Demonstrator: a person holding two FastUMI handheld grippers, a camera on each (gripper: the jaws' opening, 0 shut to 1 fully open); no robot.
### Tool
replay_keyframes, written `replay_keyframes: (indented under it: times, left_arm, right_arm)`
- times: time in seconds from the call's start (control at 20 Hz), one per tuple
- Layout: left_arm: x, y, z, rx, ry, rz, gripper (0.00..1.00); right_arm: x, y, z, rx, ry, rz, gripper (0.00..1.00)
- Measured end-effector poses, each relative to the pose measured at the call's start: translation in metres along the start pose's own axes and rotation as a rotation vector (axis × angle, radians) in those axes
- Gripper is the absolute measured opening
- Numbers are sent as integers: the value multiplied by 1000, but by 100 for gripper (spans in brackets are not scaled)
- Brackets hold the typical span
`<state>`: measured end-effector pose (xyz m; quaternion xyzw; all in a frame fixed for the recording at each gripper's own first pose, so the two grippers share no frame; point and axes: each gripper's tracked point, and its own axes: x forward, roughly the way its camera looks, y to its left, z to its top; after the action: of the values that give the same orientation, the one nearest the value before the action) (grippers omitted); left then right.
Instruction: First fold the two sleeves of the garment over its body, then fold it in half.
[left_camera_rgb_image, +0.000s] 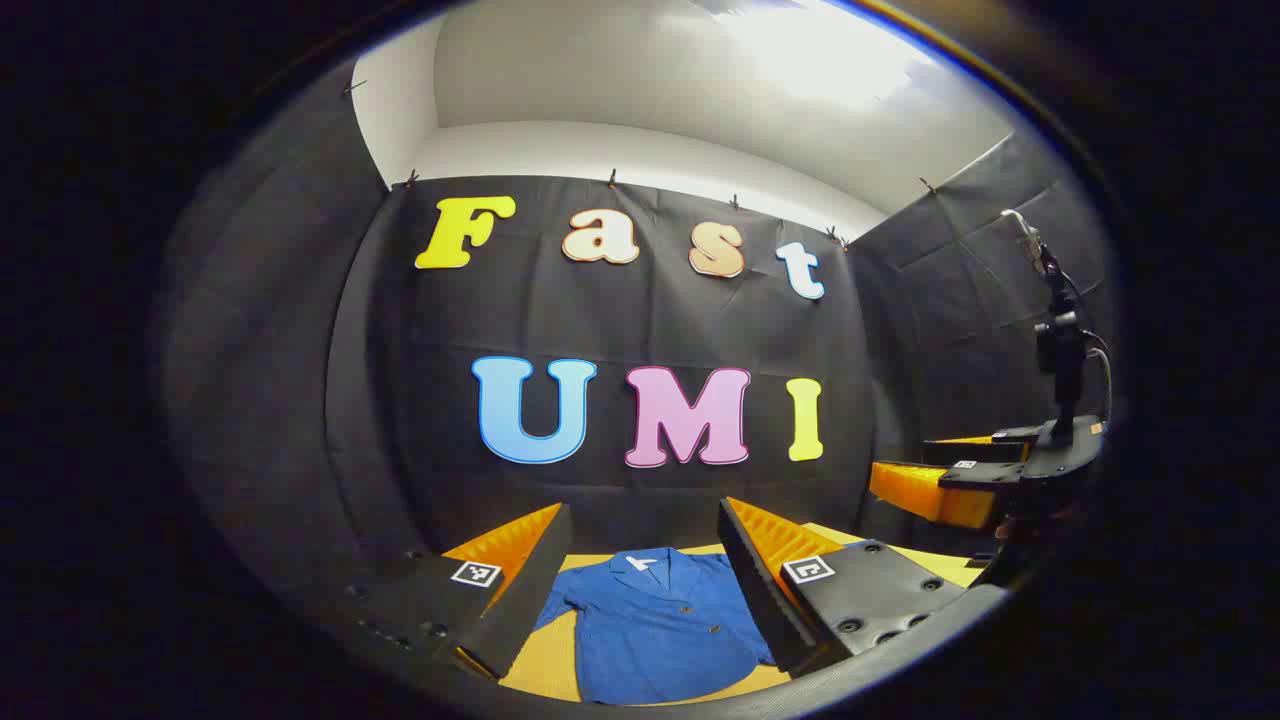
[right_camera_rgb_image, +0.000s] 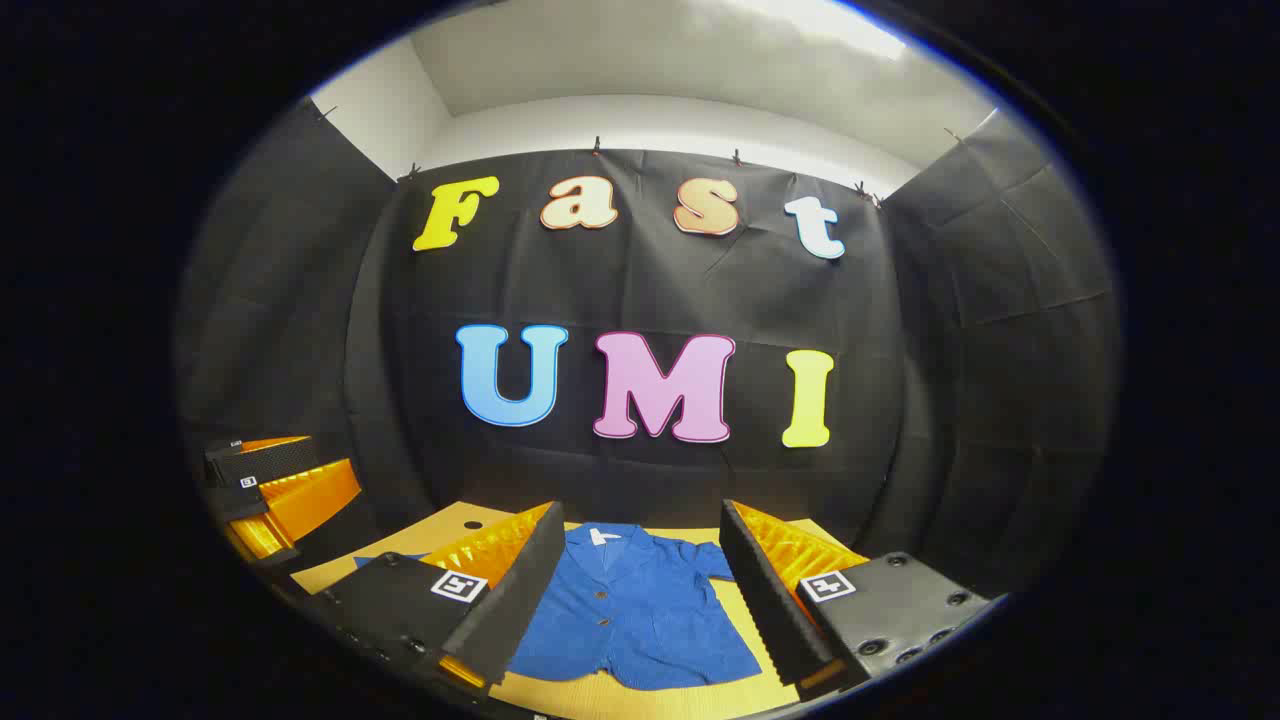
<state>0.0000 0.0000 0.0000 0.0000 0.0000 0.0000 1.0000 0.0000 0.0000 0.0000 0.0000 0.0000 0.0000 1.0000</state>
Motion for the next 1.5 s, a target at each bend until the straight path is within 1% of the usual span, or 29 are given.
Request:
replay_keyframes:
  times: [0.15,0.2,0.3,0.35,0.45,0.5,0.55,0.7,0.75,0.85,0.95,1.1,1.15,1.3,1.5]
  left_arm:
    - [-8,4,8,-6,-14,9,84]
    - [-10,8,6,-11,-11,17,84]
    - [-12,14,1,-29,0,37,84]
    - [-13,19,-1,-11,11,58,84]
    - [-14,27,-6,54,12,86,84]
    - [-12,31,-8,61,24,100,84]
    - [-11,34,-9,51,37,110,84]
    - [-15,32,-7,19,23,90,84]
    - [-15,37,-11,24,35,101,84]
    - [-15,45,-21,18,66,121,84]
    - [-13,40,-19,0,70,111,84]
    - [-8,44,-18,17,66,111,85]
    - [-5,43,-18,18,66,108,85]
    - [3,44,-17,5,69,114,85]
    - [25,40,-23,4,78,108,84]
  right_arm:
    - [1,0,0,-13,4,-1,95]
    - [0,-1,0,-20,11,0,98]
    - [-3,3,0,-9,9,8,98]
    - [-2,3,0,-11,4,8,96]
    - [2,1,1,-27,-2,5,98]
    - [2,0,0,-31,12,10,95]
    - [-1,2,-1,-31,23,19,96]
    - [2,-4,2,-41,-1,-6,98]
    - [1,-3,0,-36,4,-6,99]
    - [0,-2,-3,-35,17,-3,96]
    - [-1,-6,-6,-40,36,-13,96]
    - [-3,-6,-8,-22,46,-25,98]
    - [-2,-8,-8,-27,45,-29,96]
    - [1,-14,-9,-41,49,-38,96]
    - [3,-14,-16,-17,78,-50,98]
